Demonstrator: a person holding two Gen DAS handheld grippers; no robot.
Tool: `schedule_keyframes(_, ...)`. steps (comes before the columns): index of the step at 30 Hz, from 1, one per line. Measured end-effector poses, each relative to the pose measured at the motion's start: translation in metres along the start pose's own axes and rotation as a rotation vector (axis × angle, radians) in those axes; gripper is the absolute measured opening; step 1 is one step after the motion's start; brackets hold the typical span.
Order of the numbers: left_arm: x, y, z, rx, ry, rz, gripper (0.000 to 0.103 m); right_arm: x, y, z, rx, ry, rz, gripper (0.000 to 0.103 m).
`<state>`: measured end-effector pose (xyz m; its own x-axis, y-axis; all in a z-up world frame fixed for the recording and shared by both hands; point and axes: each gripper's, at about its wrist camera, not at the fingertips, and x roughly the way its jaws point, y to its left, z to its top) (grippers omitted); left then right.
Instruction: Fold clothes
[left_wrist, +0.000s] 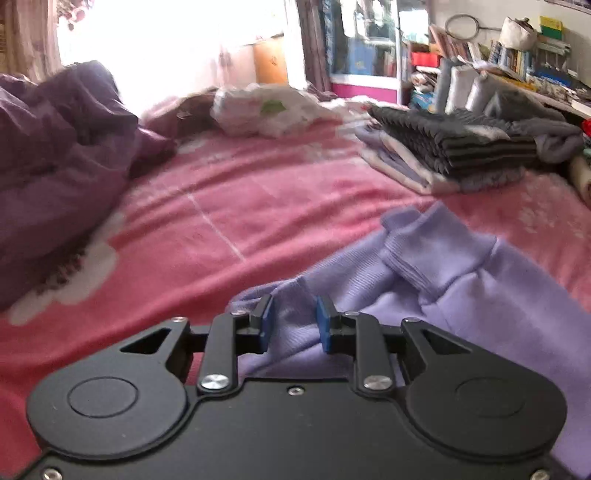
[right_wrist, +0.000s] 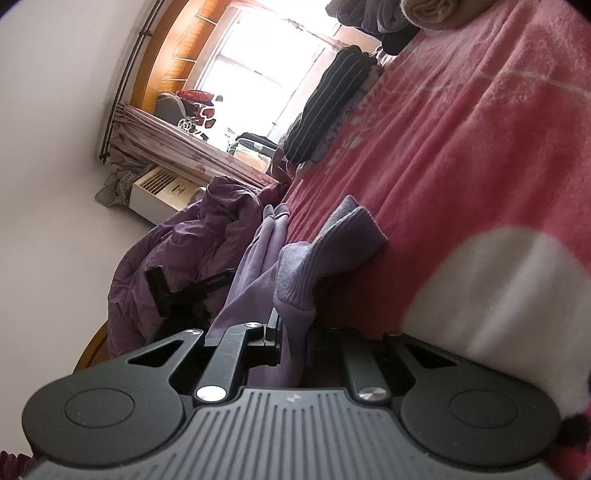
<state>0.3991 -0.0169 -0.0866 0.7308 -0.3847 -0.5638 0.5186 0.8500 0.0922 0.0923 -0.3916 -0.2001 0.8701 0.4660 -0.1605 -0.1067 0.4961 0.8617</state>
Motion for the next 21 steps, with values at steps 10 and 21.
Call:
schedule_keyframes(10, -0.111, -0.010, -0.004, -0.030, -0.091, 0.126, 0.022, 0.000, 0.000, -0.001, 0.001, 0.002, 0.007, 0.015)
schedule_keyframes(21, -0.259, -0.092, -0.126, -0.133, -0.051, 0.101, 0.022, 0.000, 0.001, -0.001, -0.004, 0.003, 0.005, 0.015)
